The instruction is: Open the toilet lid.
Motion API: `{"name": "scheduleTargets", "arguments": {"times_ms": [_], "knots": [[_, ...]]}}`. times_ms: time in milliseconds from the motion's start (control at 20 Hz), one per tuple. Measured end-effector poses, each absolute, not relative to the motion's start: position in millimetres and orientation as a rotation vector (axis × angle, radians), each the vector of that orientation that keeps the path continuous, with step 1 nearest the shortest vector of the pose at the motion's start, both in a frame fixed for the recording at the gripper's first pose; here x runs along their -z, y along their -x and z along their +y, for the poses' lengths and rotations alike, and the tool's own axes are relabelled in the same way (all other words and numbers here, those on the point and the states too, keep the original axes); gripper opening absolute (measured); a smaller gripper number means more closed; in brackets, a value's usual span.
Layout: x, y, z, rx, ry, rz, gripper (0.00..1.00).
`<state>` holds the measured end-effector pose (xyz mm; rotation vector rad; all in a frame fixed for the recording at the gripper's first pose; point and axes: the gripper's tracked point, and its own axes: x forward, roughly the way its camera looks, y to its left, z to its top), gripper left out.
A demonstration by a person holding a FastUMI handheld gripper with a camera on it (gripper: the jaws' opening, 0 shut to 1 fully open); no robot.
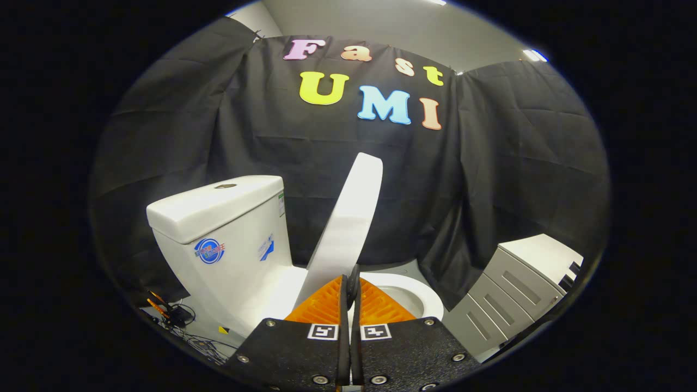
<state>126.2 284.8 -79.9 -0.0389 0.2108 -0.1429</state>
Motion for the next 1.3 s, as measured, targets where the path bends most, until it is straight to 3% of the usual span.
{"name": "scheduleTargets", "arguments": {"times_ms": [950,1300], "knots": [[59,-149,412,-0.101,0.247,0.149,0.01],[61,-151,418,-0.105,0.227,0.149,0.01]]}}
